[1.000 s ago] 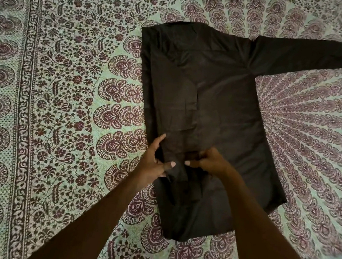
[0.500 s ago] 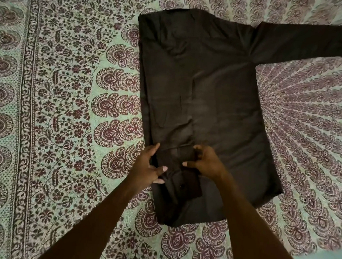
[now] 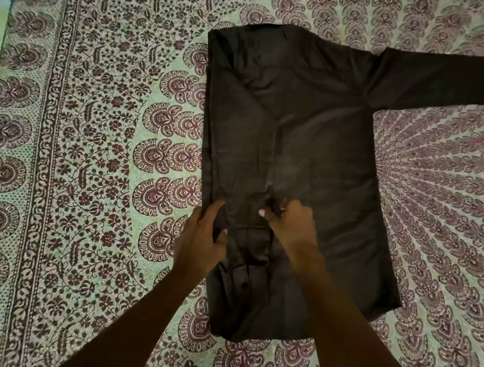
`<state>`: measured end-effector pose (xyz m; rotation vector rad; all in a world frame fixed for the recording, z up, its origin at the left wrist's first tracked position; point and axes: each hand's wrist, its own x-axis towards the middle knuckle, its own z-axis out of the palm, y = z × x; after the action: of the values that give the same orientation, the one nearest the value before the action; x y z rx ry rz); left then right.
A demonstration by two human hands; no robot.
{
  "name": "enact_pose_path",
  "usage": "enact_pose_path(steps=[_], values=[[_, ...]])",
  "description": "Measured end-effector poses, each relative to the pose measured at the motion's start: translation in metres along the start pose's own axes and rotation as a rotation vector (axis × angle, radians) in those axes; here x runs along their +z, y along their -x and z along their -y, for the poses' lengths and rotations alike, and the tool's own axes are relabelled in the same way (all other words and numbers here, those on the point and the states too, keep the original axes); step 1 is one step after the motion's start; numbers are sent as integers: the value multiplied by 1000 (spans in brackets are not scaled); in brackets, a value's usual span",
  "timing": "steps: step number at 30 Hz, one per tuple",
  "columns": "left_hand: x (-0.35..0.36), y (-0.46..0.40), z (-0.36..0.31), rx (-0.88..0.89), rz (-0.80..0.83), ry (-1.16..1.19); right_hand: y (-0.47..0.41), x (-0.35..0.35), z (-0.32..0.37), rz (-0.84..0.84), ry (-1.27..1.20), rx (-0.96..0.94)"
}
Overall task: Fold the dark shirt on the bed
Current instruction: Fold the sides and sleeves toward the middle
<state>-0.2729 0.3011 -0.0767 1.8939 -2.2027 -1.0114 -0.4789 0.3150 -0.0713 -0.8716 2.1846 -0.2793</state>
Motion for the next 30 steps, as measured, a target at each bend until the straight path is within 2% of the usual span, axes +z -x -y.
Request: enact_pose_path(steps=[5, 13, 23, 27, 30], values=[[-20, -110, -17, -88, -143, 301, -65, -14, 38, -169, -4, -220], [-56, -271, -52, -78, -178, 528, -165, -30, 97, -193, -108, -258], [-62, -360, -82, -41, -287, 548, -214, -43, 114, -67, 11, -166], [-69, -387, -90, 20, -303, 536, -219, -48, 130, -103, 156, -275], [-70, -406, -89, 31, -345, 523, -230, -43, 138, -91, 125, -314]])
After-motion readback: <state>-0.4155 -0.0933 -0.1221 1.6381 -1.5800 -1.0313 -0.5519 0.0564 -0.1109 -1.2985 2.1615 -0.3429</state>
